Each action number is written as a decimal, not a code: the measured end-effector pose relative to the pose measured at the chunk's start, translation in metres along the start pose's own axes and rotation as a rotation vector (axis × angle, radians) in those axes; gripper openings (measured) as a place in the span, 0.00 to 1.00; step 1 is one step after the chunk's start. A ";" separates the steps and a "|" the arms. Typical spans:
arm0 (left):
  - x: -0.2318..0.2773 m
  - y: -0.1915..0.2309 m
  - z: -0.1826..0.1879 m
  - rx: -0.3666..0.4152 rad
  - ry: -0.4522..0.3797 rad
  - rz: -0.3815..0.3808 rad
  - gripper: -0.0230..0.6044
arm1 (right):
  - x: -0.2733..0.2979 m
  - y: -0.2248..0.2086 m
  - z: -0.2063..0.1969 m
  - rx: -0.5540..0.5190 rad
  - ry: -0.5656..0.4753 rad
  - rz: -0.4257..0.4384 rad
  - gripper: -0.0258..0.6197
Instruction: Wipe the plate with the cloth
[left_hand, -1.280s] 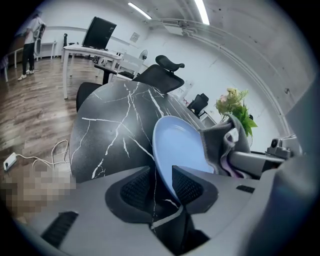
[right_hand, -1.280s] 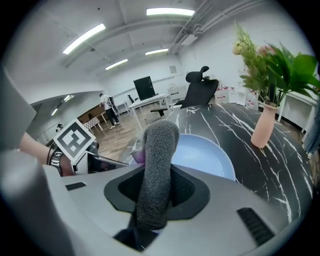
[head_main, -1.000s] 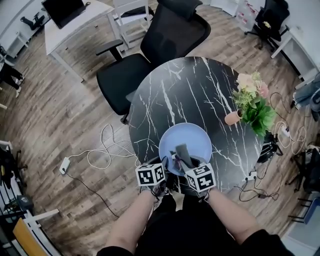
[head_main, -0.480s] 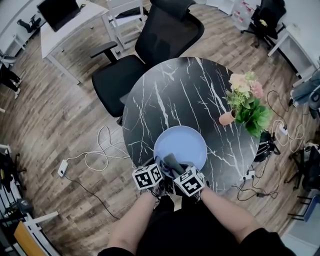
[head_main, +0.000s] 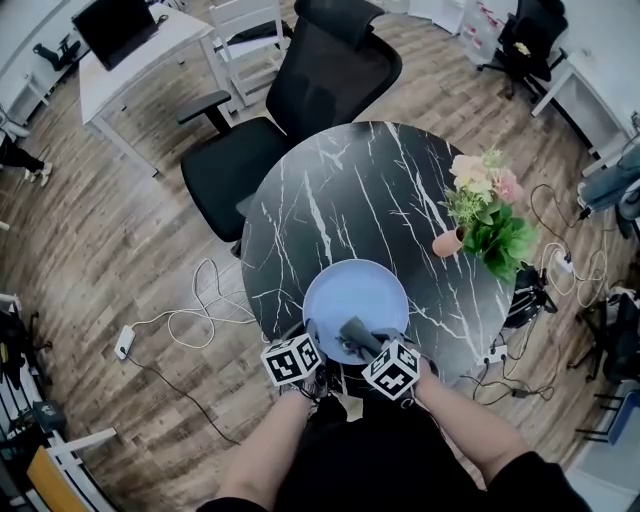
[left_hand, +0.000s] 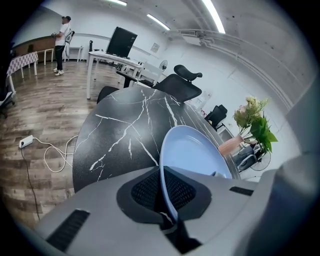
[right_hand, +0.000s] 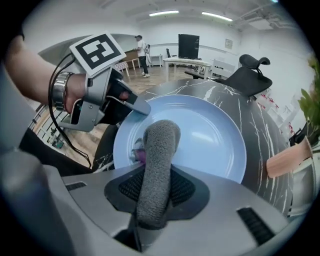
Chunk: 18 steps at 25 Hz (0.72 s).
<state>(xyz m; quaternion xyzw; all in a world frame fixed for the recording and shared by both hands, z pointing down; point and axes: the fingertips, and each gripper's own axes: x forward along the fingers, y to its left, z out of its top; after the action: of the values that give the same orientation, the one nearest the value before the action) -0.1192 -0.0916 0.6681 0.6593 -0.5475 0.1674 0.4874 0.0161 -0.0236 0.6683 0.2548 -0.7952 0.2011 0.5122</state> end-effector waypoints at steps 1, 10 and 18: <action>0.000 0.000 0.000 -0.002 0.000 0.001 0.09 | -0.002 -0.005 -0.003 -0.027 0.010 -0.014 0.21; 0.001 0.000 -0.001 0.000 0.002 -0.004 0.09 | -0.006 -0.044 -0.015 -0.159 0.059 -0.118 0.21; -0.001 0.001 -0.002 0.046 0.015 -0.006 0.09 | -0.010 -0.087 -0.012 -0.154 0.084 -0.200 0.21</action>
<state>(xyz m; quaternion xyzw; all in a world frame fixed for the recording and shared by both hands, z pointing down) -0.1193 -0.0895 0.6690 0.6708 -0.5378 0.1833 0.4766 0.0816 -0.0835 0.6693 0.2838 -0.7568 0.0978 0.5807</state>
